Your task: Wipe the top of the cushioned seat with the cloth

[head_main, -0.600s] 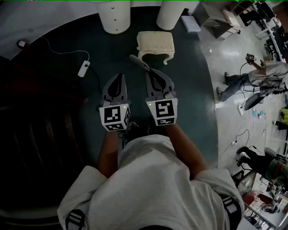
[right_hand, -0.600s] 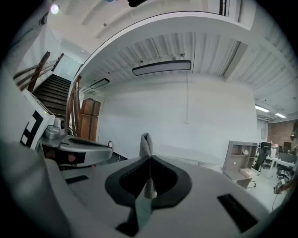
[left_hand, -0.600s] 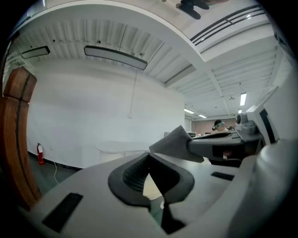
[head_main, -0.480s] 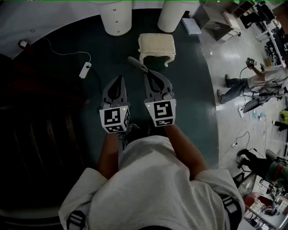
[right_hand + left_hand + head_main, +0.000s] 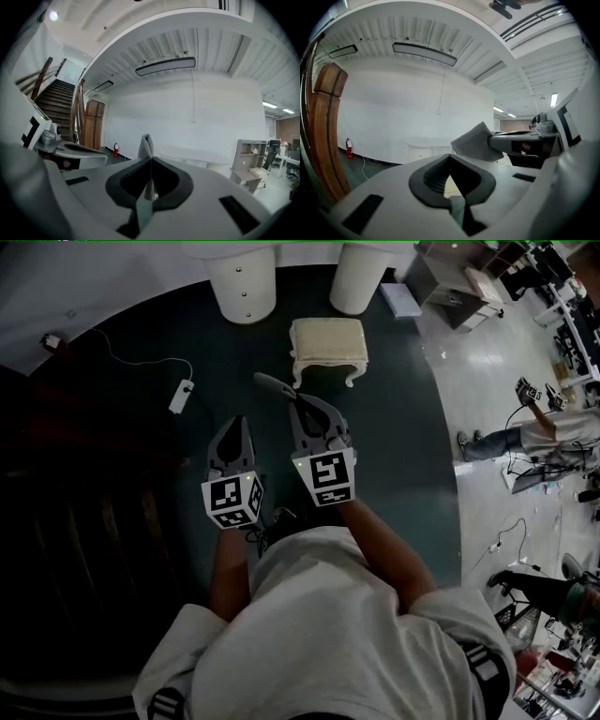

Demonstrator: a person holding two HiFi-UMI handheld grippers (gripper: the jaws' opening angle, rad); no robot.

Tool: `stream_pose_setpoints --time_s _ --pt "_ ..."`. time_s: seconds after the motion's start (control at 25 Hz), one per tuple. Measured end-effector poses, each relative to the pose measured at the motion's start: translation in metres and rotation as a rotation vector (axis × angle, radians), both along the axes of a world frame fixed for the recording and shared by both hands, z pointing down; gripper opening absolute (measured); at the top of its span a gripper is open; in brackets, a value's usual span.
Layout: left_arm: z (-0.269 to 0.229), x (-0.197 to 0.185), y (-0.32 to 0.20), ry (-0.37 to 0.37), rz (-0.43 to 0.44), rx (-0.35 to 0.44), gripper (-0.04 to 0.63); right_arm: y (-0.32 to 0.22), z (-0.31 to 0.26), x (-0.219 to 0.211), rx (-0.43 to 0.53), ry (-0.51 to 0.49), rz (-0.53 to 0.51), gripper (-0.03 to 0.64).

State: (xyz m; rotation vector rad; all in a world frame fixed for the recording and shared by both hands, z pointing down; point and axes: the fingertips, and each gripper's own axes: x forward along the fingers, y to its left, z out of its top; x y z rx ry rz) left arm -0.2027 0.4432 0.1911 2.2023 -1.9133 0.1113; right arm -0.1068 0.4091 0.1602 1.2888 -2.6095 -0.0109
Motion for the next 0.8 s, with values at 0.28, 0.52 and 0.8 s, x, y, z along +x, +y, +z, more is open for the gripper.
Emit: stream_pose_setpoints --time_s 0.28,0.52,0.8 --pt "-0.004 -0.011 -0.057 -0.055 -0.060 0.005 0.014 -0.073 0.001 -0.014 0.014 -0.001 -0.086 0.017" --pt "-0.014 0.000 -0.133 -0.059 -0.080 -0.003 0.014 -0.158 -0.011 -0.010 0.010 -0.026 -0.124 0.017" --pt "0.008 0.051 -0.194 -0.125 0.011 -0.072 0.014 -0.215 0.025 0.027 -0.078 -0.015 -0.119 0.017"
